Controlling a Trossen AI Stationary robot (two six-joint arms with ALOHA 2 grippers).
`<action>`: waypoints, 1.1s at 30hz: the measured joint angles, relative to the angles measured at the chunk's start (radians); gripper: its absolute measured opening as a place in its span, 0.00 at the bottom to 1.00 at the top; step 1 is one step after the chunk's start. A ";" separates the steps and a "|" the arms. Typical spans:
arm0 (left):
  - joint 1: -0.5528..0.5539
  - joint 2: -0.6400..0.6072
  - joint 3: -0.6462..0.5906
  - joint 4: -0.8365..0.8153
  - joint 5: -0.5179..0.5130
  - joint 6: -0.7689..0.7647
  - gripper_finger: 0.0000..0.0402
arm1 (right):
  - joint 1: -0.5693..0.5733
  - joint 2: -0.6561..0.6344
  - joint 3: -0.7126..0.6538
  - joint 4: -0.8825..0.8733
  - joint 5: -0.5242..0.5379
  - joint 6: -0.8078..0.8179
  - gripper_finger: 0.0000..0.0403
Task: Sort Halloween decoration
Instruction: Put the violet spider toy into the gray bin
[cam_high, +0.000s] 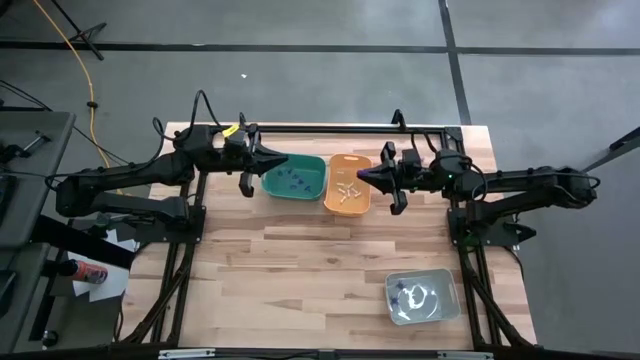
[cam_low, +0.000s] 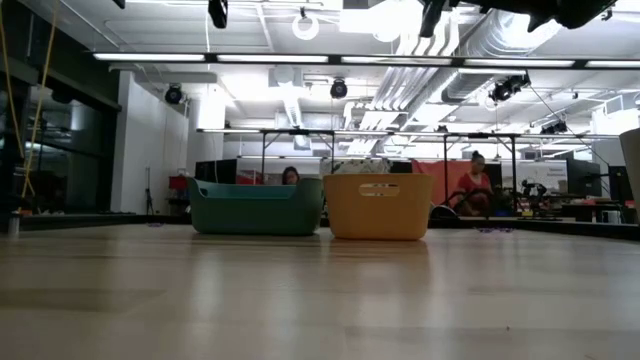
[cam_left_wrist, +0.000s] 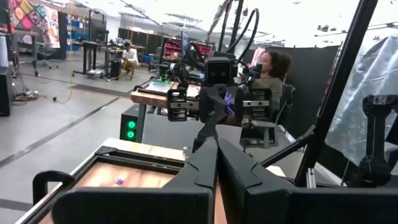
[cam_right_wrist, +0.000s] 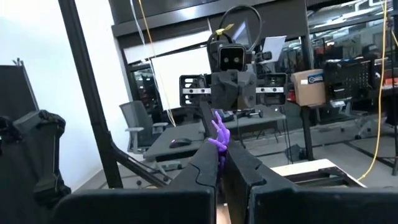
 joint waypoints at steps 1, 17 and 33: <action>0.000 0.000 0.000 0.000 0.000 0.000 0.00 | 0.000 0.000 0.000 -0.001 0.000 -0.003 0.00; 0.001 0.000 0.000 -0.006 0.000 0.000 0.00 | 0.000 0.000 0.000 -0.002 0.003 -0.017 0.00; 0.001 0.000 0.000 -0.028 0.000 -0.051 0.00 | 0.279 0.023 0.503 -1.159 -0.228 0.350 0.00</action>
